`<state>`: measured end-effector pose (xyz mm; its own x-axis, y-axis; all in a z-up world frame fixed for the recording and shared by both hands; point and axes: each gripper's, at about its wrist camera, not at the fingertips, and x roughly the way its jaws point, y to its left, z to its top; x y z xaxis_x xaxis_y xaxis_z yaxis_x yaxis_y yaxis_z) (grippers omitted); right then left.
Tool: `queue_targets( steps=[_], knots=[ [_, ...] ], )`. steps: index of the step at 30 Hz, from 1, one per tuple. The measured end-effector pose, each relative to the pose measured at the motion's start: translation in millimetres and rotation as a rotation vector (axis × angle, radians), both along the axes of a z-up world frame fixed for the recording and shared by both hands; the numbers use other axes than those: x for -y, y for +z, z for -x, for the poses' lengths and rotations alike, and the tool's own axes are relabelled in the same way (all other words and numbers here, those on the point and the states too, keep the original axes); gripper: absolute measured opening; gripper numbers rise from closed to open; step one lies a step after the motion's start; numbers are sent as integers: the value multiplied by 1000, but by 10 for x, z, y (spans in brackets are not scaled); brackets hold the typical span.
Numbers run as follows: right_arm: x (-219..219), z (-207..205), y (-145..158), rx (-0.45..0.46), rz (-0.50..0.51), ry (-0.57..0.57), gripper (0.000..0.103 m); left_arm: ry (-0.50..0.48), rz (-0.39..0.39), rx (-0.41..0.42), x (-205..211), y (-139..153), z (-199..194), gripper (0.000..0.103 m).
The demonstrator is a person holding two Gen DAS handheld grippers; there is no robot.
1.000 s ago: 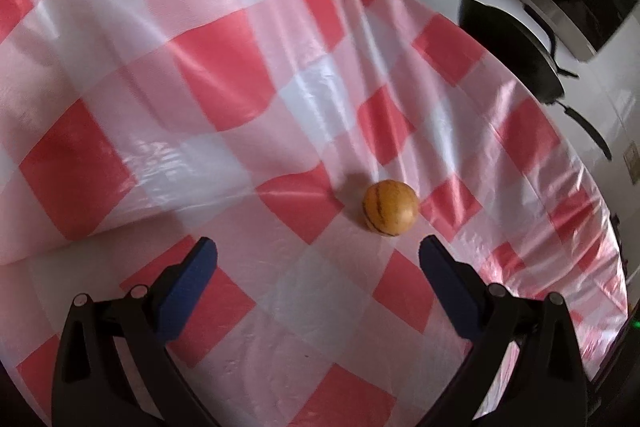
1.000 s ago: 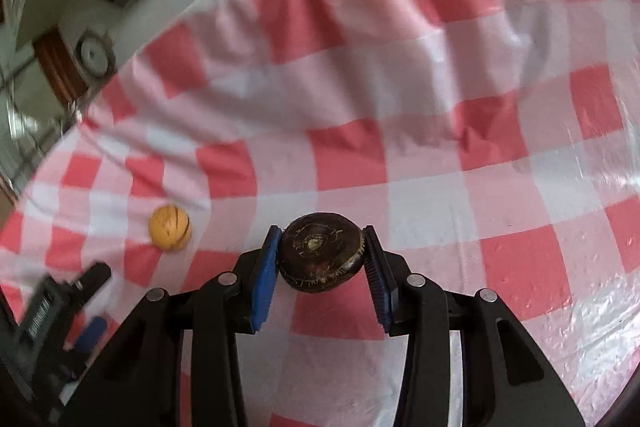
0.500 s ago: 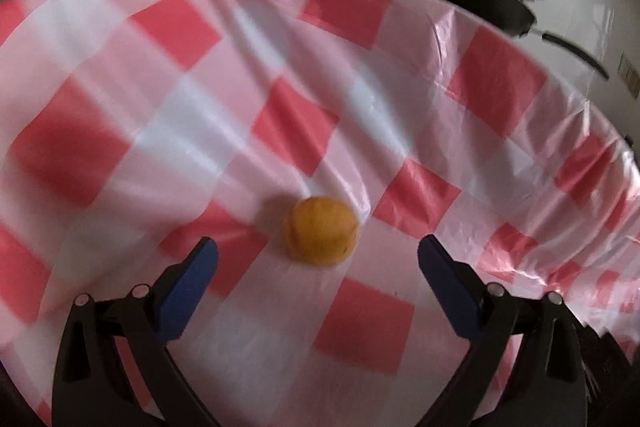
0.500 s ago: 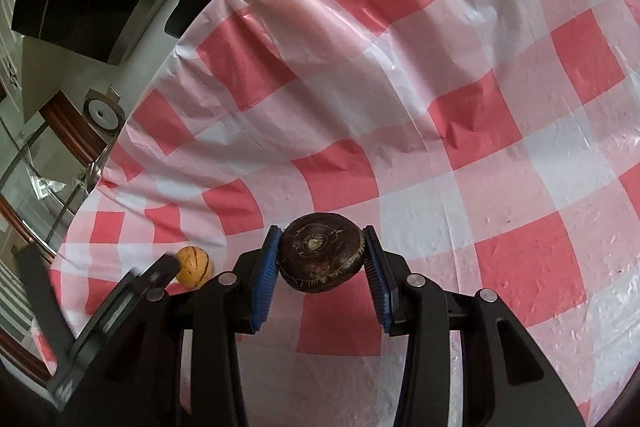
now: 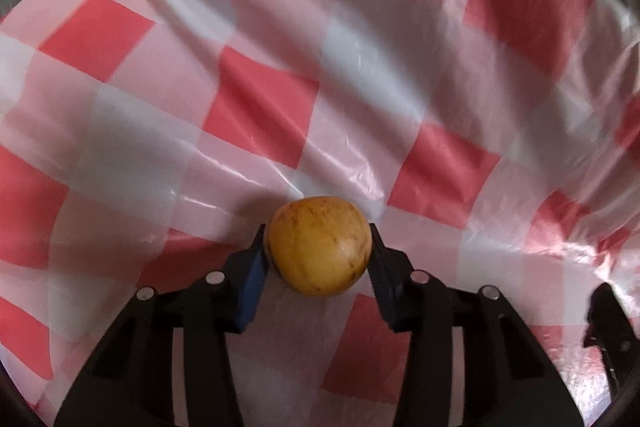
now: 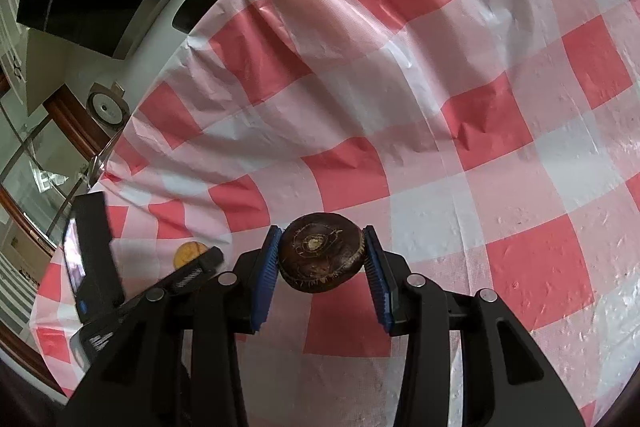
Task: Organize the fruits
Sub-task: 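Carry the dried fruit and melon-pear to the white box and open both tools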
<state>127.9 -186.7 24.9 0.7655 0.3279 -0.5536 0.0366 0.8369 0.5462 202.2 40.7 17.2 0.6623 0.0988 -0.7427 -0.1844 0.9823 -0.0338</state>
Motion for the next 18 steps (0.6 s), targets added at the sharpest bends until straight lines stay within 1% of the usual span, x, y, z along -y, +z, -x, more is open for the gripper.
queue_targets(
  steps=[3, 6, 8, 10, 12, 14, 16, 18],
  knots=[
    [-34, -1, 1, 3, 17, 12, 41, -9, 22, 62, 23, 88, 186, 47],
    [-86, 5, 14, 10, 48, 25, 41, -8, 75, 130, 40, 206, 389, 47],
    [-107, -12, 9, 9, 61, 32, 41, -9, 98, 159, 54, 238, 547, 47],
    [-115, -21, 3, 7, 66, 35, 41, -9, 103, 176, 83, 239, 765, 47],
    [-117, -32, -3, 4, 67, 37, 41, -12, 116, 173, 49, 226, 924, 47],
    [-124, -38, -11, 1, 71, 43, 41, -4, 123, 173, -10, 182, 1158, 47],
    [-132, -41, -13, 1, 75, 47, 41, 6, 118, 180, -149, 197, 1364, 47],
    [-138, -46, -15, 1, 77, 47, 41, 20, 131, 190, -172, 217, 1524, 47]
  ],
)
